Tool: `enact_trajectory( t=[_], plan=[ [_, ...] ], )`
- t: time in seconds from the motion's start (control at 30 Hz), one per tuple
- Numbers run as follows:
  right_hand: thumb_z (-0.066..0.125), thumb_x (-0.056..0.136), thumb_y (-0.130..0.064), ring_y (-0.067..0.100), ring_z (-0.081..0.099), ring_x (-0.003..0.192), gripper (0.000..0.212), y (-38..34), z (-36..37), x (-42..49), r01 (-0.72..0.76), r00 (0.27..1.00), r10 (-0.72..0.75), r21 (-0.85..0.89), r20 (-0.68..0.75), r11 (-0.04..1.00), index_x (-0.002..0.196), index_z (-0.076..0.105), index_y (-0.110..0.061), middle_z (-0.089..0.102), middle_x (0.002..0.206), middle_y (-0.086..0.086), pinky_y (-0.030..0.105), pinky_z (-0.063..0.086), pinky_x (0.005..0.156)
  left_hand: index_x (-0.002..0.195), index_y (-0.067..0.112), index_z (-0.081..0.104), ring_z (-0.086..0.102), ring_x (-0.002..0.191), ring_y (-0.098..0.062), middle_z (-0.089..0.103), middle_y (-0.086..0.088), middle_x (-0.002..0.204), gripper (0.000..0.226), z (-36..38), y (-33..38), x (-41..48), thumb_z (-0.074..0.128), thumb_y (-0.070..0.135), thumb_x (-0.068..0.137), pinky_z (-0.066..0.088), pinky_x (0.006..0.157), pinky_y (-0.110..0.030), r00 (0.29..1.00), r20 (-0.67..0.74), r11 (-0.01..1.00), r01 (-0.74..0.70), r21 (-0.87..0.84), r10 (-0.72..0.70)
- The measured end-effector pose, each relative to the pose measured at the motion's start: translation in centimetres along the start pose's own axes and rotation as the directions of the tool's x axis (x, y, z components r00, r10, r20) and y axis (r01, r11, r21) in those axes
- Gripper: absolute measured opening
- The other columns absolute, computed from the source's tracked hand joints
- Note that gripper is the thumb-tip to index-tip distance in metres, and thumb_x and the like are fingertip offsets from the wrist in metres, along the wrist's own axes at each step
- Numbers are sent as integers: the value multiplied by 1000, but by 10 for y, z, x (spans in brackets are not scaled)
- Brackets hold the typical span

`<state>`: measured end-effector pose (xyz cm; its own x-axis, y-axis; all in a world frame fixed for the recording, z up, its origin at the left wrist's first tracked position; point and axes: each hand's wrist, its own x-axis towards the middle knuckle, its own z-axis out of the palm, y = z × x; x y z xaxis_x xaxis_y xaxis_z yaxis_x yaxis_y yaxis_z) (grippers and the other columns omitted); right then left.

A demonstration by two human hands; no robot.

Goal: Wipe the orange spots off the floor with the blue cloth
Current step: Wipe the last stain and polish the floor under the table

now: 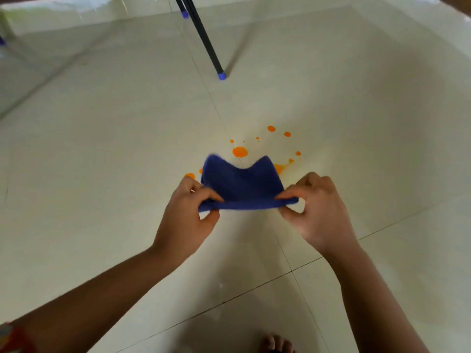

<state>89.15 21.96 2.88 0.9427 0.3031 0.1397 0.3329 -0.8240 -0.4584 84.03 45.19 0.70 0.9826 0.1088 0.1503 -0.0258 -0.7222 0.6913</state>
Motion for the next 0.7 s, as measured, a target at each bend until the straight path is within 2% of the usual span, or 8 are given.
enact_trajectory(
  t=[0.1, 0.17, 0.23, 0.3, 0.4, 0.57, 0.63, 0.7],
  plan=[
    [75, 79, -20, 8, 47, 99, 10, 19, 11, -11, -143, 937, 76, 179, 340, 973, 85, 70, -27, 56, 99, -13, 13, 37, 79, 82, 21, 68, 48, 98, -6, 48, 17, 112, 8, 9, -17, -18, 71, 15, 78, 39, 68, -14, 984, 160, 994, 60, 87, -74],
    [70, 84, -21, 2, 56, 82, 13, 30, 17, -8, -261, 876, 134, 224, 463, 939, 86, 65, -32, 62, 85, -17, 22, 44, 74, 84, 27, 65, 57, 81, -6, 60, 18, 94, 6, 14, -18, -17, 65, 21, 83, 44, 64, -22, 964, 211, 986, 145, 78, -159],
    [67, 87, -20, 1, 58, 72, 13, 37, 29, 3, -339, 874, 187, 288, 448, 895, 90, 63, -32, 62, 76, -16, 25, 44, 71, 91, 32, 62, 60, 76, -8, 64, 15, 83, 9, 22, -18, -7, 60, 23, 87, 43, 62, -22, 952, 206, 974, 216, 74, -227],
    [65, 90, -23, 9, 63, 96, 22, 40, 48, 18, -378, 893, 248, 326, 374, 867, 110, 61, -29, 67, 100, -11, 25, 46, 82, 110, 34, 58, 61, 92, -14, 64, 13, 100, 22, 31, -25, 8, 57, 26, 90, 47, 70, -25, 949, 182, 962, 232, 146, -256],
    [64, 89, -39, 22, 41, 134, 61, 43, 74, 29, -130, 937, 141, -57, 319, 990, 143, 40, -28, 45, 146, 0, 37, 36, 109, 143, 30, 33, 45, 128, -23, 44, 3, 143, 57, 47, -39, 20, 57, 31, 91, 42, 99, -39, 928, 213, 923, 235, 304, -307],
    [57, 84, -47, 23, 25, 146, 64, 47, 124, -3, 355, 770, -300, 13, 564, 935, 144, 42, -32, 31, 157, -3, 45, 19, 117, 135, 25, 46, 49, 122, -21, 47, 4, 139, 43, 58, -46, 3, 52, 21, 93, 42, 99, -36, 943, 131, 934, 272, 232, -307],
    [38, 90, -45, 20, 31, 144, 52, 55, 138, -15, 395, 784, -336, -2, 521, 919, 141, 46, -34, 39, 152, -8, 45, 26, 116, 129, 26, 52, 52, 116, -19, 51, 5, 135, 36, 58, -50, -1, 50, 19, 94, 45, 95, -36, 925, 119, 924, 338, 178, -361],
    [31, 95, -41, 17, 49, 132, 47, 55, 135, -14, 232, 886, -245, 80, 394, 969, 136, 53, -33, 58, 137, -7, 42, 42, 106, 128, 28, 53, 55, 113, -19, 51, 6, 134, 34, 58, -55, -2, 49, 19, 95, 49, 93, -37, 914, 108, 917, 376, 136, -391]
  ],
)
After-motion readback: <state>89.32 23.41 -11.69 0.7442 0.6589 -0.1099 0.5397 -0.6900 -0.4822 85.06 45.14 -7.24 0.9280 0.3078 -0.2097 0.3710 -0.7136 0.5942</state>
